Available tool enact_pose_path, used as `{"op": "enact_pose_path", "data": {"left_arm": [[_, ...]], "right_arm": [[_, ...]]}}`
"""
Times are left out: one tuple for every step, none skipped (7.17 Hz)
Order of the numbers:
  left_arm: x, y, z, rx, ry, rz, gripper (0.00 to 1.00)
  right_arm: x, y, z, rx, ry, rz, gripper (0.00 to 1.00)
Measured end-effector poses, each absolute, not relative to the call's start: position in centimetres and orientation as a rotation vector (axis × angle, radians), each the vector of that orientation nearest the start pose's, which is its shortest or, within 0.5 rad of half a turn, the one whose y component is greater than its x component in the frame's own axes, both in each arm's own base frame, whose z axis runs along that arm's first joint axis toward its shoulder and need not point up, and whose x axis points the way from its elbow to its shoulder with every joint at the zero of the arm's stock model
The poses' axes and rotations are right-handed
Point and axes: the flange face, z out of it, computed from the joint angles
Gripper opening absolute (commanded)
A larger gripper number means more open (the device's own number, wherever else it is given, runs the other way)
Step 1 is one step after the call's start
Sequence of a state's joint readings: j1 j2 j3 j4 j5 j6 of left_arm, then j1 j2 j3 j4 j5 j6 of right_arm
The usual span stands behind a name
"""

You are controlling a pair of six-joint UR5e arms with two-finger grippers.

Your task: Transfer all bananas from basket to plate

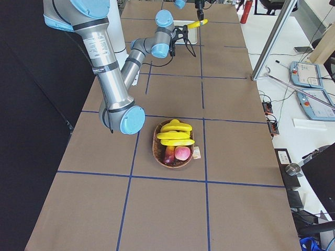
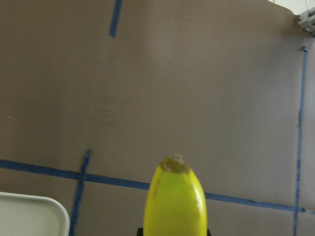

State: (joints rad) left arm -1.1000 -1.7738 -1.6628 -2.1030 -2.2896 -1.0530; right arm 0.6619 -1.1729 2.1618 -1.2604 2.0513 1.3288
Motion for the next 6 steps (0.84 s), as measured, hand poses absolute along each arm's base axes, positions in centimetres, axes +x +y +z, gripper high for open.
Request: {"op": "enact_pose_path", "data": {"left_arm": [[18.6,-53.5,48.8,0.106,0.967,-0.222,0.00],[17.2,-51.8,52.6,0.099,0.903,-0.236,0.00],[16.2,-50.3,55.5,0.090,0.849,-0.254,0.00],[15.6,-49.2,57.5,0.083,0.808,-0.268,0.00],[15.4,-48.5,59.0,0.074,0.781,-0.275,0.02],[15.6,-48.2,60.0,0.067,0.762,-0.275,0.37]], "right_arm": [[-33.1,-37.9,16.6,0.182,-1.288,0.070,1.00],[-32.8,-38.5,17.5,0.179,-1.264,0.088,1.00],[-32.9,-38.9,18.1,0.178,-1.247,0.100,1.00],[-33.1,-39.2,18.5,0.178,-1.237,0.108,1.00],[-33.2,-39.4,18.7,0.178,-1.231,0.112,1.00],[-33.2,-39.4,18.8,0.178,-1.228,0.114,1.00]]}}
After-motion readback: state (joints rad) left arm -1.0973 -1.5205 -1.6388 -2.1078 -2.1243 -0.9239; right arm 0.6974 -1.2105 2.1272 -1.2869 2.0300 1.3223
